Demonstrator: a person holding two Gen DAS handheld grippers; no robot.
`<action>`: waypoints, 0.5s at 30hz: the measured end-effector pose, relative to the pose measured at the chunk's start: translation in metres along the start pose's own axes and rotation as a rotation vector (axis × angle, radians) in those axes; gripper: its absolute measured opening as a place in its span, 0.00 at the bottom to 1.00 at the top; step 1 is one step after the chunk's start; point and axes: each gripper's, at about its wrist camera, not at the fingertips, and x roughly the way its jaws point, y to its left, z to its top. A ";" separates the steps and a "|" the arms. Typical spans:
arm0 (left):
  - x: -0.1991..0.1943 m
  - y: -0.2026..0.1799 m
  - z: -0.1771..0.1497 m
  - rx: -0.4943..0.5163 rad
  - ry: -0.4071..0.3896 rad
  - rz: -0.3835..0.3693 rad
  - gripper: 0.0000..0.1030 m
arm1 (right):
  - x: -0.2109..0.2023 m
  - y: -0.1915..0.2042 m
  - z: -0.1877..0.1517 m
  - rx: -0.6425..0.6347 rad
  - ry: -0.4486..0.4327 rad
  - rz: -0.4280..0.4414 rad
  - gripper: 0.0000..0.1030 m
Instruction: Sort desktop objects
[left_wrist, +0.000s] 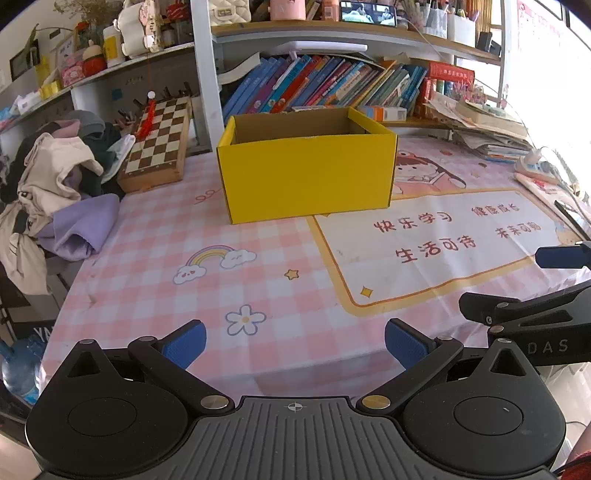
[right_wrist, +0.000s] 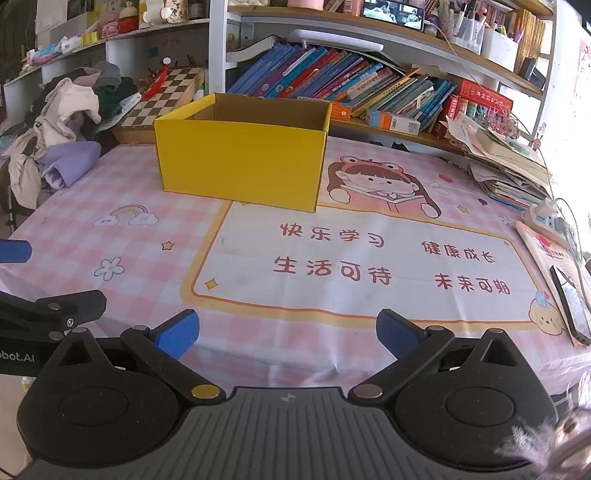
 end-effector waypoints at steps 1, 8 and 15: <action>0.000 0.000 0.000 0.000 0.001 -0.001 1.00 | 0.002 -0.005 0.000 -0.004 -0.001 0.005 1.00; 0.000 0.002 -0.001 0.004 0.001 -0.002 1.00 | 0.002 -0.006 0.002 -0.013 0.001 0.010 1.00; 0.000 0.004 -0.001 0.004 -0.008 -0.004 1.00 | 0.002 -0.002 0.003 -0.018 0.001 0.003 1.00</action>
